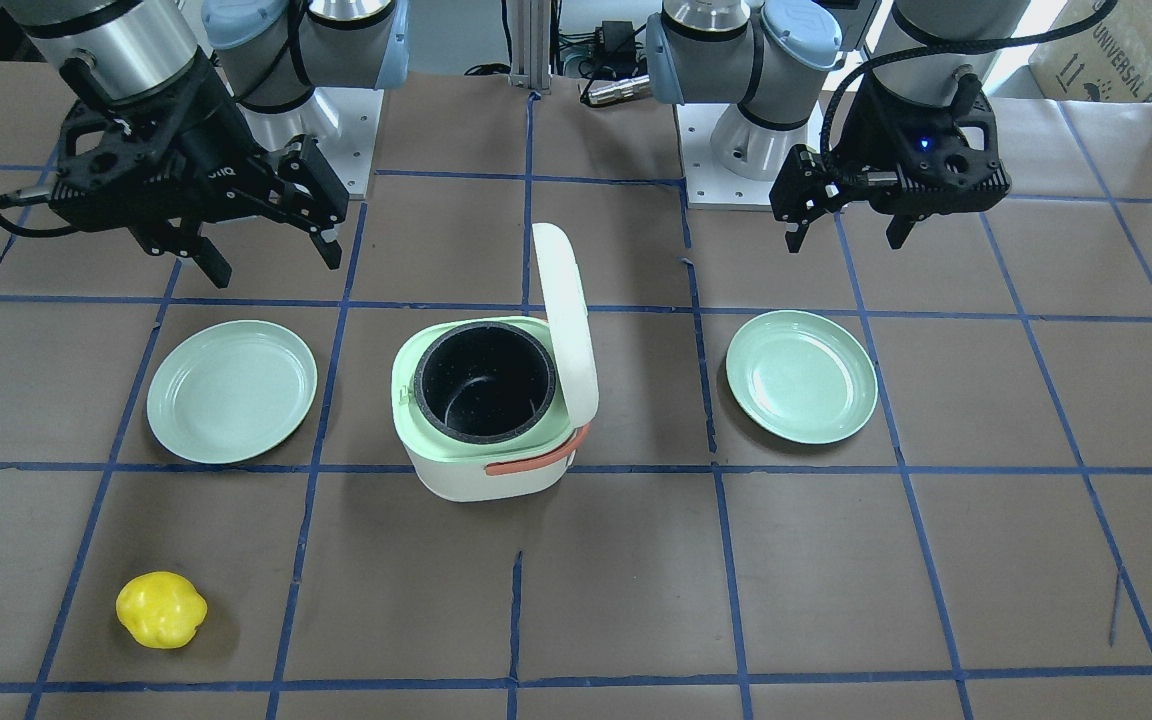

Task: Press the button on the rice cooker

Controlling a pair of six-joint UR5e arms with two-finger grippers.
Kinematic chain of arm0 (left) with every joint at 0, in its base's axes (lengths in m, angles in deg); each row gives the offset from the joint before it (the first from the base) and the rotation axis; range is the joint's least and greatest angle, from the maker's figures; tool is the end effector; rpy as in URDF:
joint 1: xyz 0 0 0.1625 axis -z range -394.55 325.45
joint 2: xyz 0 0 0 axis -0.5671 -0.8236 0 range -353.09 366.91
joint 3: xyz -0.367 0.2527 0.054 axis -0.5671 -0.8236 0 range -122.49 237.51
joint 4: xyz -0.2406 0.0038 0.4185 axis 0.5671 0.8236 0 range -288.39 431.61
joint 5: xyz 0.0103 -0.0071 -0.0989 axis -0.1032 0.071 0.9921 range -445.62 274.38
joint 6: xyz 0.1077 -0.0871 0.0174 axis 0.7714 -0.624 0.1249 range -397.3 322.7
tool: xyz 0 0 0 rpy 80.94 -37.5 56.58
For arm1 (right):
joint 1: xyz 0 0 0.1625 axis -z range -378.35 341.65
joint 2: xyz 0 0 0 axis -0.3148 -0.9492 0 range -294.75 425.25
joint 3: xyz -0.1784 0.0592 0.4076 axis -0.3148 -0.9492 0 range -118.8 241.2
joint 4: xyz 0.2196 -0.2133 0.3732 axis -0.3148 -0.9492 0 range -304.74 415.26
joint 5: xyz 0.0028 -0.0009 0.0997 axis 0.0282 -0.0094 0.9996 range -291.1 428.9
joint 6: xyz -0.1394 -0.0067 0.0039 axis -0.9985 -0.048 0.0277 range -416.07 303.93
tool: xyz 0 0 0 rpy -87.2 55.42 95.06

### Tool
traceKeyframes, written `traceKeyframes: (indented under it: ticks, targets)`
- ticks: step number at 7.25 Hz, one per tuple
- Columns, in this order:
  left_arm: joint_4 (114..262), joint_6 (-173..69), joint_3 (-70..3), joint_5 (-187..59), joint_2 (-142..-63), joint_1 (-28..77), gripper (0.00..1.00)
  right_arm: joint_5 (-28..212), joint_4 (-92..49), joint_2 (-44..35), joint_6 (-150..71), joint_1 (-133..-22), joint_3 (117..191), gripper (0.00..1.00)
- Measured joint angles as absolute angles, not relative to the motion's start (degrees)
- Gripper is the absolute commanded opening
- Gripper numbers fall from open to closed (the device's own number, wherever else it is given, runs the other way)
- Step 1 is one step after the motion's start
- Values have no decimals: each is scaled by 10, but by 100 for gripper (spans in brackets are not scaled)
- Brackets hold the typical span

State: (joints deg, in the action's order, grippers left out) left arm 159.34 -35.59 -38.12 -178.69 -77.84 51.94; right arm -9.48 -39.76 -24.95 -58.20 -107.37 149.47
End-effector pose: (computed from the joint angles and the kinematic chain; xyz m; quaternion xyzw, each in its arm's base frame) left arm -0.0933 -0.5339 0.4704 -0.0162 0.9994 -0.0153 0.0275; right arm 0.1515 -0.5804 0.5032 -0.0162 0.9929 -0.0629 0.0993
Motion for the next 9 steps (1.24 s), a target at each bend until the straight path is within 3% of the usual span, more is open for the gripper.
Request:
traceKeyframes:
  ticks: [9]
  targets:
    - [1593,-356,-381,-1787,-778,519,100,-181,-354,-247,-591,-1039,1483,100]
